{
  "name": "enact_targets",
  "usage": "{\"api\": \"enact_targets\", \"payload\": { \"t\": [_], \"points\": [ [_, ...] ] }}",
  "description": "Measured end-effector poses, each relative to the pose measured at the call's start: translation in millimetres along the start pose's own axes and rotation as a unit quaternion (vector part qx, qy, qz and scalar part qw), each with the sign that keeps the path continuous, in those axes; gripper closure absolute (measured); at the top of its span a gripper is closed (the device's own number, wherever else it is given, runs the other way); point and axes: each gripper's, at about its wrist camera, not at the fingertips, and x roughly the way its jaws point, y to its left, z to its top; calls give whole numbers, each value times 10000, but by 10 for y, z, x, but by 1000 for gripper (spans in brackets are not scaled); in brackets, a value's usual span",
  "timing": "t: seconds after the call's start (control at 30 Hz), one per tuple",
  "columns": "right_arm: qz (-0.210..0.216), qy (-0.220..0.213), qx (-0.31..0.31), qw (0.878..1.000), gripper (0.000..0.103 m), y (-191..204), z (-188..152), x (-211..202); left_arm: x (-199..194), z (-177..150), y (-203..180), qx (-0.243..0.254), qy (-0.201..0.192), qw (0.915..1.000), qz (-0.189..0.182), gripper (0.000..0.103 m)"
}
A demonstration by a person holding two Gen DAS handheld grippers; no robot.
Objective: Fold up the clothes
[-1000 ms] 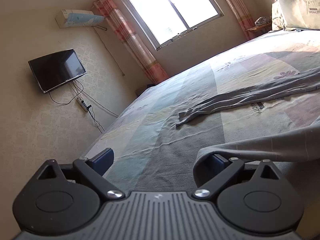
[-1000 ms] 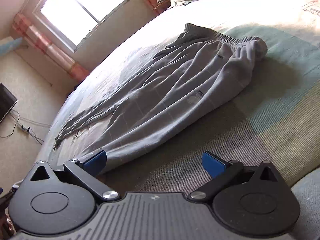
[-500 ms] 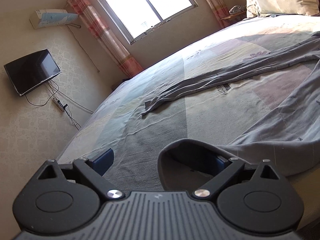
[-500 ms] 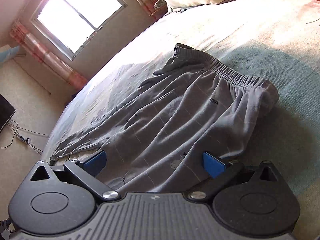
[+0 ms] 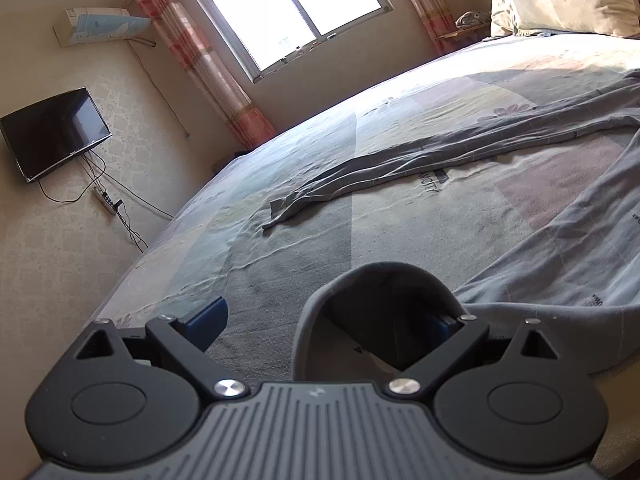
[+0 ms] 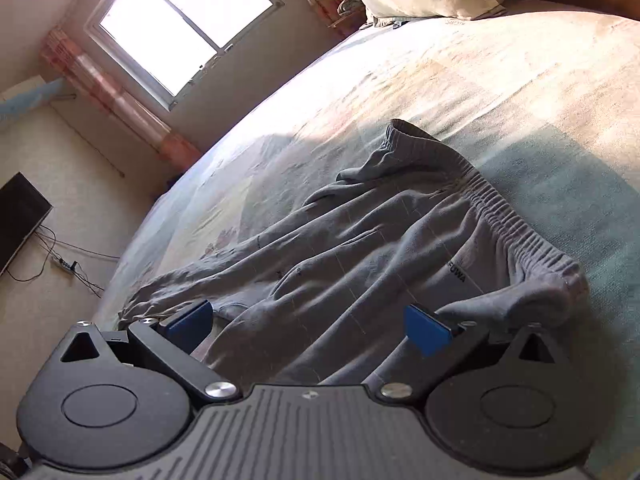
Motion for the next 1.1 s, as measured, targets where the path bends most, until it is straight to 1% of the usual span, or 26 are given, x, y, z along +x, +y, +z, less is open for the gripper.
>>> {"api": "enact_targets", "payload": {
  "t": [0.07,0.13,0.17,0.23,0.27,0.37,0.5,0.53,0.57,0.6,0.67,0.73,0.8,0.93,0.97,1.03,1.07,1.1],
  "points": [
    [60,-2,402,9992,0,-210,-85,-144,12,-9,1,-56,11,10000,-19,6],
    [2,12,918,9958,0,-470,-170,-204,16,-2,3,-119,43,9999,-59,6],
    [57,-62,1150,9933,0,-594,-205,-210,10,-3,9,-157,50,9998,-77,6],
    [331,-325,1370,9895,0,-698,-199,-212,-8,5,14,-213,50,9997,-91,6],
    [384,-411,1454,9878,0,-727,-177,-190,-15,9,11,-223,55,9997,-100,6],
    [296,-459,1320,9897,0,-726,-45,-9,-27,9,5,-257,84,9996,-98,6],
    [232,-127,1085,9937,0,-583,7,137,-48,11,6,-296,74,9995,-73,6],
    [416,7,1106,9930,0,-560,-12,147,-51,10,9,-299,70,9995,-59,6],
    [703,92,1187,9904,0,-548,-58,129,-52,9,14,-303,70,9995,-47,6],
    [862,51,1206,9889,0,-541,-102,106,-39,10,21,-308,92,9995,-48,6],
    [1035,-135,1156,9878,0,-534,-179,66,-16,13,36,-320,132,9994,-48,6],
    [1198,-350,1345,9830,1,-590,-188,47,-26,27,48,-336,108,9994,-41,6],
    [1145,-375,1216,9852,5,-570,-158,61,-42,37,55,-335,68,9994,-21,6],
    [928,-324,763,9922,6,-483,-86,102,-32,28,48,-376,99,9992,-15,6],
    [873,-311,649,9936,8,-461,-68,113,-26,26,40,-382,118,9992,-20,6],
    [764,-285,422,9958,16,-417,-33,134,-16,23,23,-393,149,9991,-34,6],
    [620,-218,375,9971,23,-433,-32,162,-23,25,15,-388,134,9991,-53,6],
    [414,-113,375,9984,35,-473,-44,203,-26,25,9,-373,127,9992,-52,6]
  ]
}}
